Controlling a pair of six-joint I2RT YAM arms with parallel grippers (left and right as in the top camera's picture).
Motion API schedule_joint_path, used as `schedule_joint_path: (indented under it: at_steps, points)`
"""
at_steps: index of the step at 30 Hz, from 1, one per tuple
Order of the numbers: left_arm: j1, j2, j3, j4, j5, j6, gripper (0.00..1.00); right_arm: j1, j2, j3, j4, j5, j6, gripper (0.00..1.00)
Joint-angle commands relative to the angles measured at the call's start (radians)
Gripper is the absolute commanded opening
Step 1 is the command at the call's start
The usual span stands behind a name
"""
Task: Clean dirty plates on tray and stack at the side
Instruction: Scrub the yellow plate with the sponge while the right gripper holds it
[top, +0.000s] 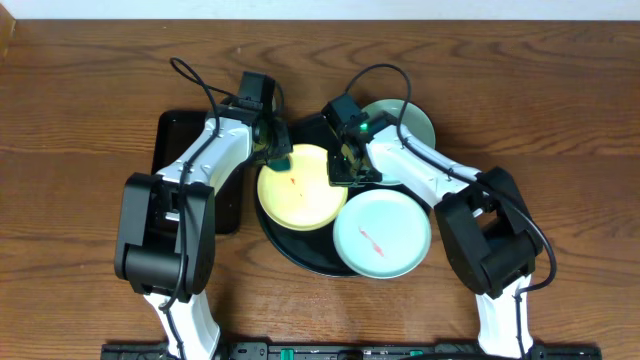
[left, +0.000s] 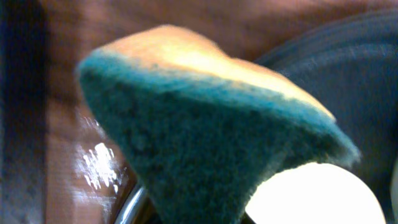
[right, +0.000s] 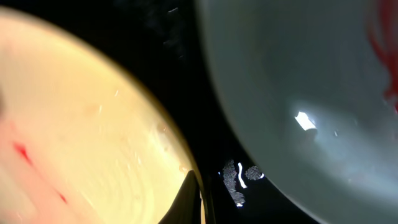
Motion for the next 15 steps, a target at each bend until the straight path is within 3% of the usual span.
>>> schedule_joint_path:
  at_steps: [1,6,15]
  points:
    - [-0.055,0.027,-0.040,-0.115,0.307,0.064,0.08,0.008,0.017,0.001,0.037,-0.057,-0.018,0.01]
    - [-0.094,0.027,-0.040,-0.126,0.284,0.064,0.07,0.008,0.017,0.001,0.042,-0.057,-0.018,0.01]
    - [-0.039,0.027,-0.037,0.060,0.016,0.010,0.07,0.008,0.017,0.001,0.041,-0.057,-0.022,0.01]
